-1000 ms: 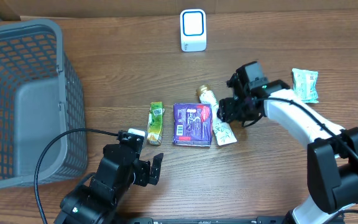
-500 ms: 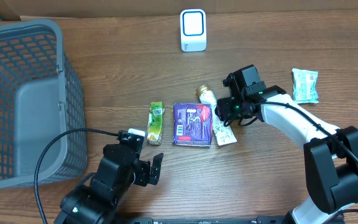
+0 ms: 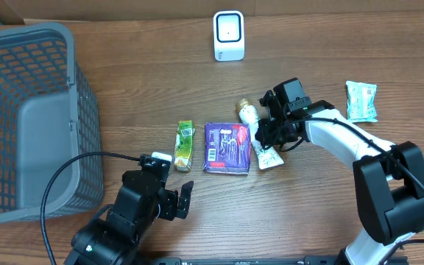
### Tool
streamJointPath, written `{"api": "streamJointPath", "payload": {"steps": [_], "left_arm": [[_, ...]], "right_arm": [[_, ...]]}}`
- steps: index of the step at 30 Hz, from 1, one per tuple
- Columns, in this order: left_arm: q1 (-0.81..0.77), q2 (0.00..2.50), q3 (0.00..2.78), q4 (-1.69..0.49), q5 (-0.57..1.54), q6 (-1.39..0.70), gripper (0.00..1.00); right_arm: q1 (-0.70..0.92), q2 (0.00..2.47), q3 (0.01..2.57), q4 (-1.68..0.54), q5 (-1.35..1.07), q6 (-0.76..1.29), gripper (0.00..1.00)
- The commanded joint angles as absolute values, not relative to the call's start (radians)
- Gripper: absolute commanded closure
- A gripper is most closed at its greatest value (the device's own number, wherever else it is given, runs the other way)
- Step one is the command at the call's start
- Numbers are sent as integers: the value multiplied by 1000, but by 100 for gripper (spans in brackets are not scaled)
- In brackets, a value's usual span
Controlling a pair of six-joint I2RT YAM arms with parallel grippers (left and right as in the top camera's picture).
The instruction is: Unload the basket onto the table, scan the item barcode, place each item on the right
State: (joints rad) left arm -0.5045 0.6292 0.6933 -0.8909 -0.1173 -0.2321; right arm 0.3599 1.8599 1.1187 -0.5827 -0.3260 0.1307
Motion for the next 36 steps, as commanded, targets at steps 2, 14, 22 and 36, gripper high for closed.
{"api": "streamJointPath", "payload": {"steps": [2,14,22,36], "left_arm": [[-513,626,690,-890,-131,-216,1],[-513,627,690,-890,-131,-216,1],[-513,627,690,-890,-131,-216,0],[-513,627,690,-890,-131,-216,0]], "right_arm": [[334,1885,1153,-657,-337,130,96],[136,1885,1461,-1023,-746,29,96],[50,1887,1459,-1032,-970,-35,96],[71,2010,1319,-927,-951,-54,91]]}}
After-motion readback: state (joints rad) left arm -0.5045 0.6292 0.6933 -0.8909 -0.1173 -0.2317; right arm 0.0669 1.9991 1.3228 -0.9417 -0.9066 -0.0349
